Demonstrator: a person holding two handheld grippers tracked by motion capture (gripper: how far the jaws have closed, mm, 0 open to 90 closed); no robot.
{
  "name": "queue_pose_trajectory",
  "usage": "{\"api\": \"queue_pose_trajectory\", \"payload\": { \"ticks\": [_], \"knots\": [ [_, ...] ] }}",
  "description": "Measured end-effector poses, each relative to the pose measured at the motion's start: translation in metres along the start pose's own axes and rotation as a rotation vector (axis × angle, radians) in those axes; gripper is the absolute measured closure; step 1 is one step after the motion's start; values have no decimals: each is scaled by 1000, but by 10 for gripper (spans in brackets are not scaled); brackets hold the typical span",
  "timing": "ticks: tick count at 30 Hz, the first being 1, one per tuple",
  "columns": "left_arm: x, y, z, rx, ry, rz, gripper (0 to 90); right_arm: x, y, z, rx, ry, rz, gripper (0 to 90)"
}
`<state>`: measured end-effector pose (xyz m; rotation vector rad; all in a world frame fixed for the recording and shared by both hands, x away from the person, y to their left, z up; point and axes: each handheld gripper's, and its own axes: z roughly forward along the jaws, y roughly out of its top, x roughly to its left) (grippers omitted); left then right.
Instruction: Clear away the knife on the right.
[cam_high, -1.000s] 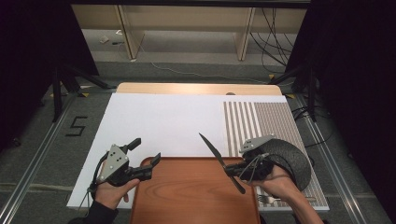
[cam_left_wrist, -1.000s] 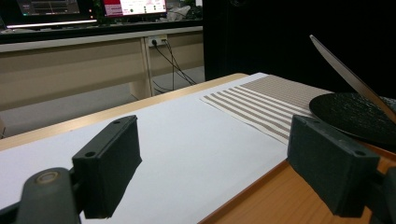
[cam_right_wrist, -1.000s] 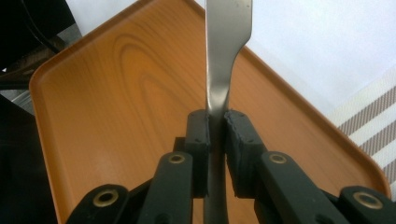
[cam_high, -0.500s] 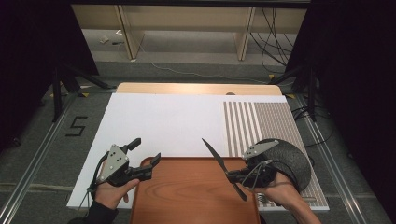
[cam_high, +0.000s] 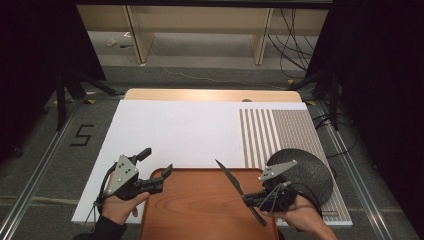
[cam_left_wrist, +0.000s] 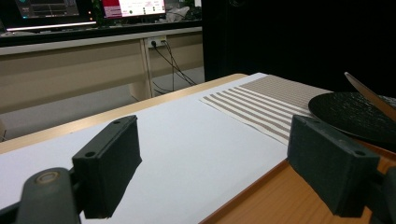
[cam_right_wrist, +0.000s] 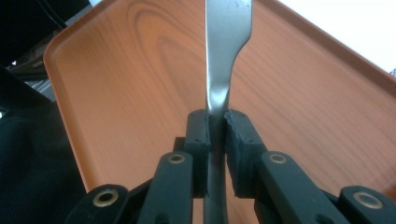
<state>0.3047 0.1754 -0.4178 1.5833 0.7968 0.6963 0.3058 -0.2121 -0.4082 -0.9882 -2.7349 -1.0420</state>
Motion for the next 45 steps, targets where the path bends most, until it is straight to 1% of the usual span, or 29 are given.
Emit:
{"api": "queue_pose_trajectory", "payload": {
  "ticks": [4, 5, 7, 11, 13, 16, 18, 21, 24, 28, 31, 37, 42, 45],
  "knots": [
    [0, 0, 0, -1, 0, 0, 168, 4, -4, 3, 19, -2, -3, 806],
    [0, 0, 0, -1, 0, 0, 168, 5, -5, 4, 27, 1, 3, 805],
    [0, 0, 0, 1, 1, 0, 168, 6, -6, 7, 43, 3, -4, 805],
    [-1, 0, 0, 2, 0, 2, 168, 8, -7, 10, 65, -9, -15, 805],
    [-1, 0, 0, 2, 0, 2, 168, 9, -7, 11, 71, -11, -13, 805],
    [-1, 0, 0, 3, 0, 1, 168, 9, -8, 13, 94, -17, -11, 805],
    [-1, 0, 0, 4, -1, 2, 168, 9, -9, 15, 108, -26, -27, 805],
    [-1, 0, 0, 4, 0, 0, 168, 10, -10, 19, 136, -22, -43, 805],
    [-1, 0, 1, 4, -1, 1, 168, 11, -11, 22, 164, -26, -49, 805],
    [-1, 0, 1, 4, -3, 3, 169, 8, -11, 21, 174, -25, -36, 805],
    [-1, -1, 1, 6, -3, 3, 169, 6, -13, 23, 202, -29, -31, 805],
    [-1, -1, 1, 8, -4, 3, 169, 4, -14, 27, 224, -25, -22, 805],
    [-1, -1, 2, 9, -3, 3, 169, 4, -13, 34, 245, -25, -16, 804],
    [-1, -1, 2, 11, -4, 3, 169, 3, -13, 39, 267, -26, -12, 804]
  ]
}}
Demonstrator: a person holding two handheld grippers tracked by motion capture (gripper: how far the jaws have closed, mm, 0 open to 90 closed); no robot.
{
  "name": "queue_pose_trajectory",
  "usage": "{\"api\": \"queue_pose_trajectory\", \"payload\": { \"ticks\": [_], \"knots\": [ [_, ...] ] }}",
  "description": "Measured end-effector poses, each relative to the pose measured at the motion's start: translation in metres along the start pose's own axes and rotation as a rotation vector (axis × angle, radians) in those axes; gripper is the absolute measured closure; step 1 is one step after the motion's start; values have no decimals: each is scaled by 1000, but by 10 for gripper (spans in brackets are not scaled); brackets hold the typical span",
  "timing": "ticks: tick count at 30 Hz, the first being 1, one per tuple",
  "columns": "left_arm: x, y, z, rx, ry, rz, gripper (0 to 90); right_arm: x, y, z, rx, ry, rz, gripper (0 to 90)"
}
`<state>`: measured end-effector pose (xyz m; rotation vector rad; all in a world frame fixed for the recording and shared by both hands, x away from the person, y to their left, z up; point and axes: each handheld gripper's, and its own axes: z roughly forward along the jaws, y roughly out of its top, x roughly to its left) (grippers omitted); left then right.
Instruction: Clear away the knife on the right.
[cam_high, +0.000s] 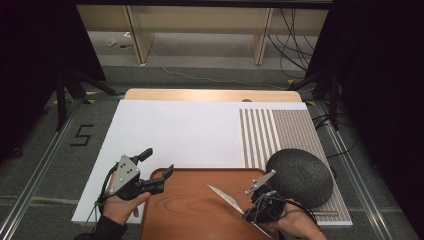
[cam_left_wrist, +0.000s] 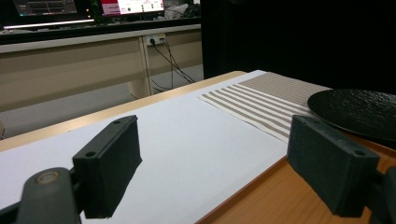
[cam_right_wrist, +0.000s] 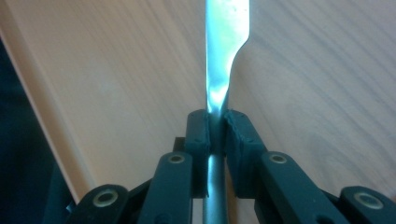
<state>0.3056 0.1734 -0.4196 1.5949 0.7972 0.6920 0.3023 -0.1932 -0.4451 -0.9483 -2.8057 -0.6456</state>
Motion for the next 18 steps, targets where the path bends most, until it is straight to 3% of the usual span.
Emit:
{"api": "queue_pose_trajectory", "payload": {
  "ticks": [4, 18],
  "knots": [
    [0, -1, 1, 4, -2, 0, 169, 0, 3, 9, 36, -3, -1, 803],
    [0, -1, 1, 7, -5, 2, 170, 6, 6, 16, 73, -45, -41, 792]
  ]
}}
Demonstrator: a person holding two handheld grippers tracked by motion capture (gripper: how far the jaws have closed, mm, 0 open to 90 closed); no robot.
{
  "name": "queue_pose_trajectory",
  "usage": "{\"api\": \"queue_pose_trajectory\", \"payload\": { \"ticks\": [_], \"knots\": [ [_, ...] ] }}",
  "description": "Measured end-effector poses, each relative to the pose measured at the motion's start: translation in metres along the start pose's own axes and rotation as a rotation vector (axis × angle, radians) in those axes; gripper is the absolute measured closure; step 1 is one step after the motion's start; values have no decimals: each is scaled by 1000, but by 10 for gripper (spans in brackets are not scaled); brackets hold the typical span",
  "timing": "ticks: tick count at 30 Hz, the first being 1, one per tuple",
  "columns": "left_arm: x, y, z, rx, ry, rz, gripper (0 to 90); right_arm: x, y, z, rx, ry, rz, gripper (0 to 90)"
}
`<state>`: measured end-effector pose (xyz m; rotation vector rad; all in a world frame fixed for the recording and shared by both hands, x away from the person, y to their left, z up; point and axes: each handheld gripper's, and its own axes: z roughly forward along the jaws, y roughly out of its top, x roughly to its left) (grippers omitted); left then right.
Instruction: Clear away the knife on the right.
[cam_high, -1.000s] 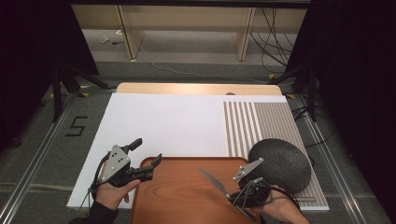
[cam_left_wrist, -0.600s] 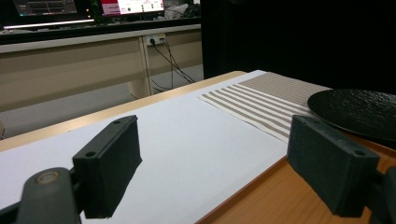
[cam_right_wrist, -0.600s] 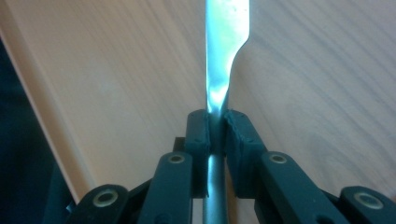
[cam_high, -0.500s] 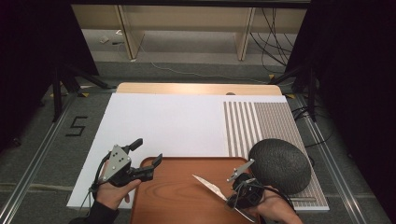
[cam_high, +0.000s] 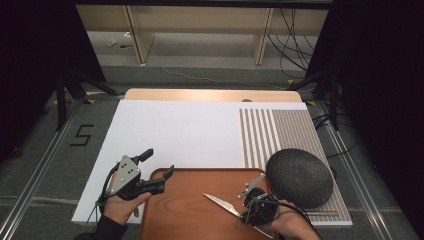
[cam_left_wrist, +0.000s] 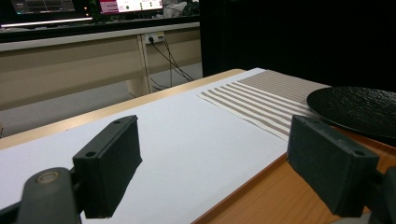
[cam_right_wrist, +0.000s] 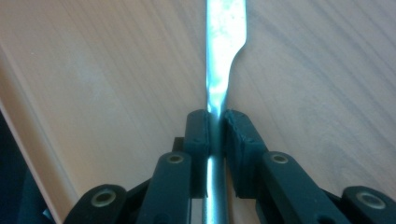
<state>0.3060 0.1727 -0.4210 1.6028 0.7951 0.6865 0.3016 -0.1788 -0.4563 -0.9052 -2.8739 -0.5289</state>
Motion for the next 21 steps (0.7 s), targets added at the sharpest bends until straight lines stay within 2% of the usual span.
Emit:
{"api": "queue_pose_trajectory", "payload": {
  "ticks": [4, 7, 8, 11, 15, 21],
  "knots": [
    [0, 0, 0, 0, 0, 0, 170, 2, 1, -3, -24, -18, -20, 761],
    [0, 0, 0, 0, 0, 0, 170, 6, 3, -8, -85, -30, -44, 707],
    [0, 0, 0, 0, 0, 0, 169, 9, 4, -9, -105, -26, -61, 710],
    [0, 0, 1, 1, 1, -2, 170, 17, 12, -8, -150, -54, -128, 781],
    [0, 0, 1, 3, 0, 2, 170, 27, 24, 0, -142, -91, -216, 900],
    [0, 0, 1, 3, 2, 0, 170, 30, 34, 13, -92, -99, -264, 900]
  ]
}}
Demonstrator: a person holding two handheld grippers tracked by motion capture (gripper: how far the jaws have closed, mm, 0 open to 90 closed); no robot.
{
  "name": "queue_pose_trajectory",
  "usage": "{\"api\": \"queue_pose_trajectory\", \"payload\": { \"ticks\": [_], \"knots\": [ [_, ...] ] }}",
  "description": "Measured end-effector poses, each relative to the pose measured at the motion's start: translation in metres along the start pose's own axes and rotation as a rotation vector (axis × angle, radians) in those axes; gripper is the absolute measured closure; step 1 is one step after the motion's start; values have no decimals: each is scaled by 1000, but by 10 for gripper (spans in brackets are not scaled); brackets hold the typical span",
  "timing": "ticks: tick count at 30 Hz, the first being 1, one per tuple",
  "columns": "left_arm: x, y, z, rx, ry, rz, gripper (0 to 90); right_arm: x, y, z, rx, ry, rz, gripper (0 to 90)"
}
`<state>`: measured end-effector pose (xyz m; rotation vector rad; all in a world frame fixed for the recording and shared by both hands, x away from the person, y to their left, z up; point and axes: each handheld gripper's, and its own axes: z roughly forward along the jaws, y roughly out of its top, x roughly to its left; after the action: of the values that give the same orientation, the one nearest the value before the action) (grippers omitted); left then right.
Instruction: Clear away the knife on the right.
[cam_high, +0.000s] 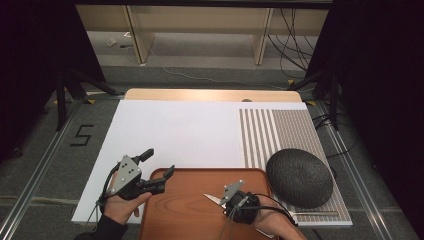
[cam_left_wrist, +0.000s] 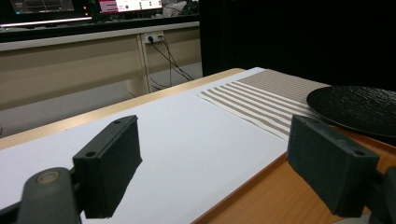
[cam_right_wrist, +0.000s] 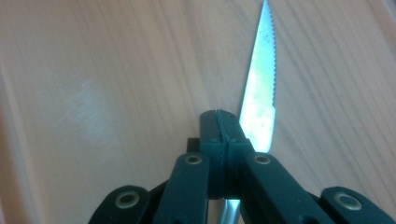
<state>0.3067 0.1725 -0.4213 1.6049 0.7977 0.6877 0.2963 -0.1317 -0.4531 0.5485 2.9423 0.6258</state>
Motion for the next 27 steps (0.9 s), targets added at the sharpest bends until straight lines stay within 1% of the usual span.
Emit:
{"api": "queue_pose_trajectory", "payload": {
  "ticks": [3, 6, 9, 11, 13, 14, 15, 17, 18, 20, 21, 24, 27],
  "knots": [
    [1, 0, 0, -3, 2, -3, 170, 0, 1, 4, 15, 2, -12, 900],
    [0, 1, 0, -5, -2, 0, 170, -2, 0, 5, 37, -11, -10, 900],
    [0, 0, 0, -2, -2, 0, 170, -5, -1, 5, 35, -11, 0, 900],
    [0, 0, -1, -4, -1, -1, 170, -7, -2, 5, 47, -16, 7, 900],
    [0, 1, -1, -6, -1, 1, 170, -8, -3, 5, 51, -24, 6, 900],
    [0, 1, -1, -7, -1, 1, 170, -9, -3, 5, 51, -35, -3, 900],
    [0, 1, -1, -7, -2, 2, 170, -9, -3, 5, 53, -42, 6, 900],
    [0, 1, -1, -6, -3, 2, 170, -11, -4, 4, 51, -48, 5, 900],
    [0, 1, -1, -6, -3, 2, 170, -12, -5, 3, 57, -53, 12, 900],
    [0, 1, -1, -5, -4, 2, 170, -15, -6, 3, 49, -62, 15, 900],
    [0, 1, -1, -5, -3, 1, 170, -16, -6, 3, 53, -63, 25, 900],
    [0, 1, 0, -4, -4, 3, 170, -20, -8, 2, 47, -75, 33, 900],
    [-1, 1, 0, -5, -4, 2, 170, -24, -9, 1, 51, -89, 42, 900]
  ]
}}
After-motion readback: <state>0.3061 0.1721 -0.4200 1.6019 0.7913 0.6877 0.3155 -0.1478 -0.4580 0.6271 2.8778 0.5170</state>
